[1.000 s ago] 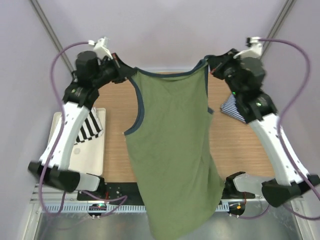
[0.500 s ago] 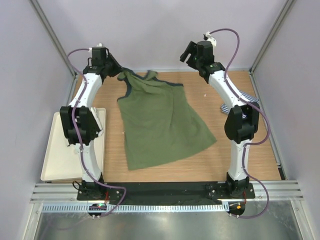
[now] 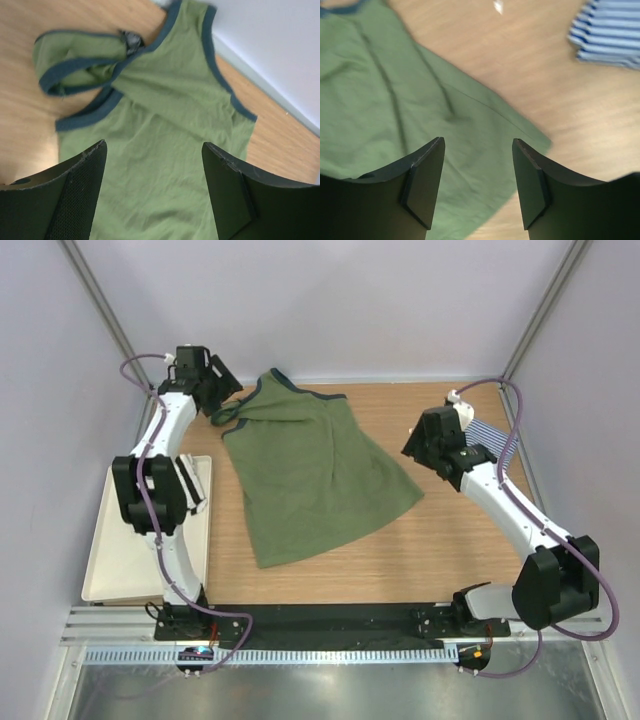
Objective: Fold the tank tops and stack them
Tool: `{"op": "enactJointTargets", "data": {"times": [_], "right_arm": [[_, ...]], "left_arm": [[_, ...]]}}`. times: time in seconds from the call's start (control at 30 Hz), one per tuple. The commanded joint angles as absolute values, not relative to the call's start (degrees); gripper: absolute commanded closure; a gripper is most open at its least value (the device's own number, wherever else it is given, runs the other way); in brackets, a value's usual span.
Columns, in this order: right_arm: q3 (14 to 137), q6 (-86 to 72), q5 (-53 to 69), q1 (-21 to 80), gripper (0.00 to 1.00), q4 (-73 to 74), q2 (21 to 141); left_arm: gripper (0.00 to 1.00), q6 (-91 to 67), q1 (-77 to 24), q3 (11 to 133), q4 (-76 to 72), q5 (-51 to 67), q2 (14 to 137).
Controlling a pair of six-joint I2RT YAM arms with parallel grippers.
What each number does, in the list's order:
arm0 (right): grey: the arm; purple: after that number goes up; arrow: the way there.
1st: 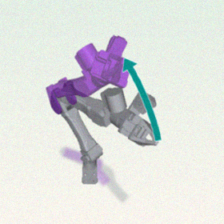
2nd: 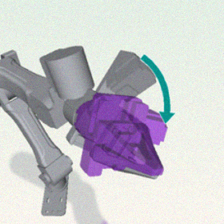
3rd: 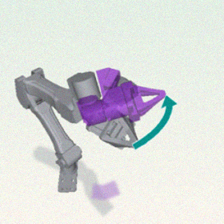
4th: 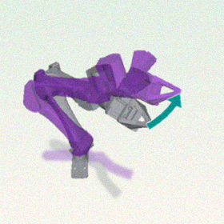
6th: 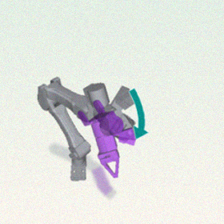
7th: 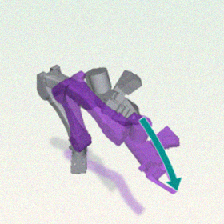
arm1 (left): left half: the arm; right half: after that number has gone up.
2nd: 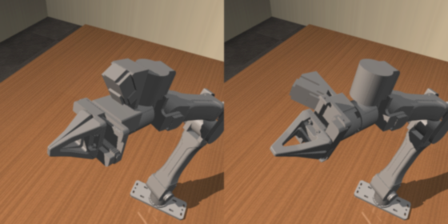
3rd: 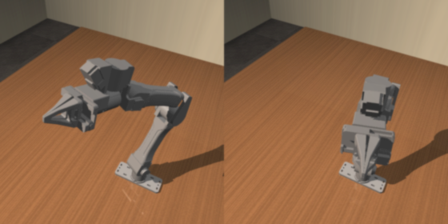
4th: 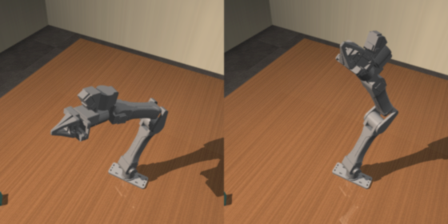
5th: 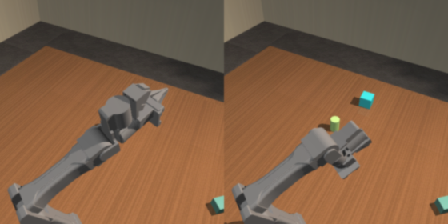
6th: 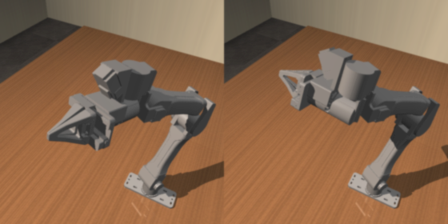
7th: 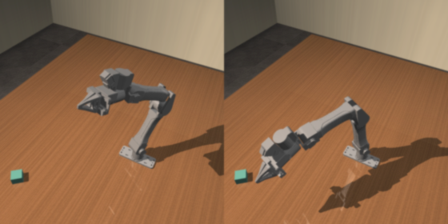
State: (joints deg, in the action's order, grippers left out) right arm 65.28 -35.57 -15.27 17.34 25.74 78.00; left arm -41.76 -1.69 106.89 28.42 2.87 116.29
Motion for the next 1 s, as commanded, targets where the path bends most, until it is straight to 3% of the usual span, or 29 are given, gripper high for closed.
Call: {"op": "enactJointTargets", "data": {"times": [0.0, 0.13, 0.33, 0.63, 0.73, 0.9, 0.97], "right_arm": [[57.9, -38.1, -21.4, 17.3, 0.38, 28.0, 75.3], [51.5, -38.8, -21.7, 17.3, 0.39, 26.9, 75.4], [51.1, -37.7, -24.3, 16.9, 0.48, 25.2, 80.0], [53.5, -37.1, -20.0, 14.4, 0.52, 20.7, 91.0], [54.2, -37.2, -19.1, 14.2, 0.59, 20.0, 92.9], [55.7, -37.9, -19.2, 11.2, 0.94, 19.2, 95.7], [56.9, -38.4, -18.6, 9.0, 0.99, 18.3, 96.5]], "left_arm": [[0.23, -42.8, -2.4, 101.5, 29.6, 3.5, 106.1], [0.23, -42.3, -3.3, 88.6, 29.7, 5.9, 97.8], [0.2, -42.0, -4.0, 71.3, 26.3, 10.2, 85.2], [0.21, -41.8, -5.6, 58.2, 22.6, 10.9, 78.0], [0.21, -41.7, -6.7, 56.5, 22.1, 10.6, 76.7], [0.21, -41.0, -8.9, 54.5, 22.0, 8.7, 74.2], [0.21, -41.0, -9.4, 53.4, 21.6, 8.2, 73.0]]}}
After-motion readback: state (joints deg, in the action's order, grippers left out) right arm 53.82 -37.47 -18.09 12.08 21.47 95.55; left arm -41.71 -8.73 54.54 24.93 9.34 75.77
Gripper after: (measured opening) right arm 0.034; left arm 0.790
